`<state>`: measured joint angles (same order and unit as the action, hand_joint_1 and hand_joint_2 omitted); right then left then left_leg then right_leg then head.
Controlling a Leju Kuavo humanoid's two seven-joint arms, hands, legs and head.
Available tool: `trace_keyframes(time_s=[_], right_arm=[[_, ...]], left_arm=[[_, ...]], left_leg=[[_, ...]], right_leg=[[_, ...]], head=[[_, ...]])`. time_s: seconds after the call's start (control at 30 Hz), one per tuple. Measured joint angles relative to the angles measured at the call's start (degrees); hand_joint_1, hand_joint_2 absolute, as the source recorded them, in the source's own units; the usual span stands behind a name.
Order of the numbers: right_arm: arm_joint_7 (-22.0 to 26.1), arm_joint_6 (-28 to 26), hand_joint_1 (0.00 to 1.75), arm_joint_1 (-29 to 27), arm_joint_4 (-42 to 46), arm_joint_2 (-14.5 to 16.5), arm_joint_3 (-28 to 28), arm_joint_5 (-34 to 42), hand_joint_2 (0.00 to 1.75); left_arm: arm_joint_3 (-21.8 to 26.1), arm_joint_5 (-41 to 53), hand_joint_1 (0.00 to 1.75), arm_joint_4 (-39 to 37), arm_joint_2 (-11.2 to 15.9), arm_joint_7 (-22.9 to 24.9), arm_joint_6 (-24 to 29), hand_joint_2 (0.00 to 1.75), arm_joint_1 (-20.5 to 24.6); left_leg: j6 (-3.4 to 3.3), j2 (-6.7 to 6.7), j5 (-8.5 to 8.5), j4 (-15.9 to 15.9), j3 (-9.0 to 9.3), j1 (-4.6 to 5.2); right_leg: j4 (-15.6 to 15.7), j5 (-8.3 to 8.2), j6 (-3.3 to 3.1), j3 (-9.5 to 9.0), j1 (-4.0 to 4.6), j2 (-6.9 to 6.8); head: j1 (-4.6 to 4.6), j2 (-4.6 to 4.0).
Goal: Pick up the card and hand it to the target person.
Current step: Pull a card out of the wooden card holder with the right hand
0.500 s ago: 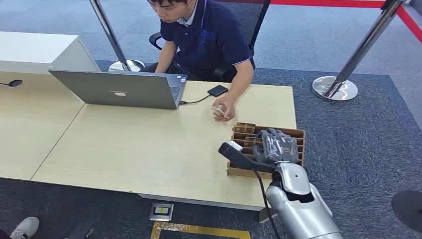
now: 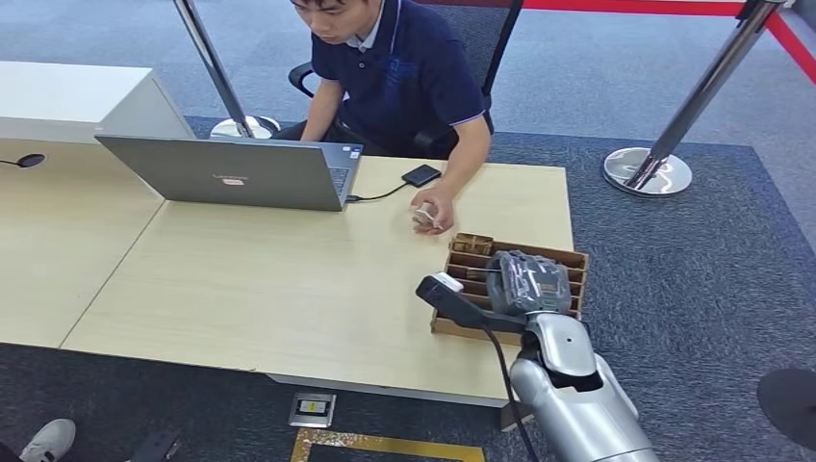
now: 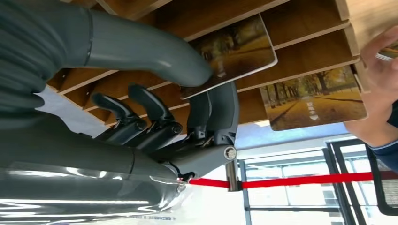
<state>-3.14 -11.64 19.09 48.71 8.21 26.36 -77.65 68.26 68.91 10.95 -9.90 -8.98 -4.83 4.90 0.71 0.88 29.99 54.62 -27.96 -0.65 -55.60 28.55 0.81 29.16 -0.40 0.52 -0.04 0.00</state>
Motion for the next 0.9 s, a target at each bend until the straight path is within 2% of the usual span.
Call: trace_keyframes(time_s=[0.4,0.57,0.7,0.9], right_arm=[[1.2,-0.3,1.75,-1.1,3.6,-0.3,0.2,-0.3,1.75],[3.0,0.3,1.75,-3.2,10.7,-1.2,0.3,0.5,1.75],[6.5,0.3,1.75,-4.4,19.5,-2.6,0.7,3.2,1.75],[8.2,-0.4,1.75,-3.3,27.8,-3.6,1.7,3.9,1.75]], left_arm=[[0.0,0.0,0.0,0.0,0.0,0.0,0.0,0.0,0.0],[0.0,0.0,0.0,0.0,0.0,-0.1,0.0,0.0,0.0],[0.0,0.1,0.0,0.0,0.0,-0.8,-0.2,0.0,0.0],[-0.1,0.3,0.0,0.0,0.0,-1.2,-0.3,0.0,0.2]], left_leg=[[0.0,0.0,0.0,0.0,-0.01,0.0],[0.0,0.0,0.0,0.0,-0.03,0.0],[0.0,0.0,0.0,0.0,-0.03,0.0],[0.02,0.0,-0.01,0.0,-0.02,0.0]], right_leg=[[0.0,0.0,0.0,0.02,0.0,0.0],[0.0,0.0,0.0,0.03,0.0,0.0],[0.0,0.0,0.0,0.03,0.0,0.0],[0.0,0.0,-0.01,0.03,0.0,0.0]], head=[[-0.01,0.0],[0.0,0.0],[-0.01,0.0],[0.0,0.0]])
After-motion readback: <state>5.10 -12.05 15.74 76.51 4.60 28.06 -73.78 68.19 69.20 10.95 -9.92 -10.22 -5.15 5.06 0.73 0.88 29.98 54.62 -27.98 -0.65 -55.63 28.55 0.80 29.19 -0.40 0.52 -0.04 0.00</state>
